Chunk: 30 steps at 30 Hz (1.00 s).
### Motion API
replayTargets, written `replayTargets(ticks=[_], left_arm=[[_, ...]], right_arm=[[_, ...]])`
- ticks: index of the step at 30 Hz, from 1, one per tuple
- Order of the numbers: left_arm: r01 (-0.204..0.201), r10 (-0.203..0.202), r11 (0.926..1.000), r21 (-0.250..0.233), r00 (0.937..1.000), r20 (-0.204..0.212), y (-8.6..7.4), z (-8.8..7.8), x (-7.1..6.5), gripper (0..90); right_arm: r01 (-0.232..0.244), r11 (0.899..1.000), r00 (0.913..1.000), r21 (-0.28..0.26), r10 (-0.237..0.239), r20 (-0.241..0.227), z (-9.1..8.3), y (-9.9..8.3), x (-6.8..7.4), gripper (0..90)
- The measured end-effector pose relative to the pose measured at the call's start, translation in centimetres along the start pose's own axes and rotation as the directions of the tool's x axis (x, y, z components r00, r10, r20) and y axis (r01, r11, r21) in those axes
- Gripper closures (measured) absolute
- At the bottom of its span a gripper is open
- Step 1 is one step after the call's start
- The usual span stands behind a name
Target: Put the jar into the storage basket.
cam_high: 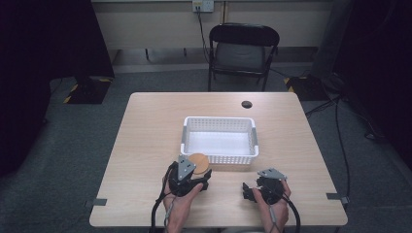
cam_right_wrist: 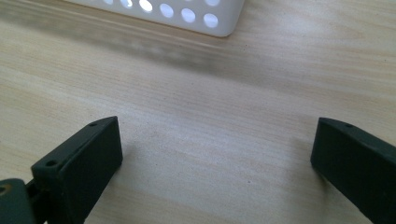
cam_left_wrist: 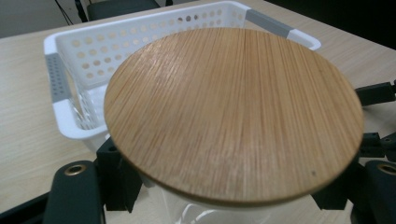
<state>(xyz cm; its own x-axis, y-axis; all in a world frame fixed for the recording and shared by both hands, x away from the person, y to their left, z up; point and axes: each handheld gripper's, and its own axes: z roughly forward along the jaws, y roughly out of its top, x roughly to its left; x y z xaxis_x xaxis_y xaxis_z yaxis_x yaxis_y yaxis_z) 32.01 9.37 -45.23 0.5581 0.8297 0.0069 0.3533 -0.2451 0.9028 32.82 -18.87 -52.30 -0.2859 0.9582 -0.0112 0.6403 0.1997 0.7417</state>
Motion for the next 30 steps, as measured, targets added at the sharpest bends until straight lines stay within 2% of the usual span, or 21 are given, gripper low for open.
replayTargets(ticks=[10,16,30], left_arm=[[-0.007,0.006,0.9999,-0.013,1.0000,-0.007,1.4,-0.9,0.8,26.6],[0.005,-0.005,0.9999,-0.013,0.9999,-0.015,2.2,-1.3,1.0,26.6],[-0.005,0.005,0.9997,-0.025,1.0000,0.007,4.8,-1.7,1.2,26.6]], right_arm=[[0.000,1.000,1.0000,0.000,0.000,0.000,0.0,0.0,0.0,1.2],[0.000,1.000,1.0000,0.000,0.000,0.000,0.0,0.0,0.0,1.2],[0.000,1.000,1.0000,0.000,0.000,0.000,0.0,0.0,0.0,1.2]])
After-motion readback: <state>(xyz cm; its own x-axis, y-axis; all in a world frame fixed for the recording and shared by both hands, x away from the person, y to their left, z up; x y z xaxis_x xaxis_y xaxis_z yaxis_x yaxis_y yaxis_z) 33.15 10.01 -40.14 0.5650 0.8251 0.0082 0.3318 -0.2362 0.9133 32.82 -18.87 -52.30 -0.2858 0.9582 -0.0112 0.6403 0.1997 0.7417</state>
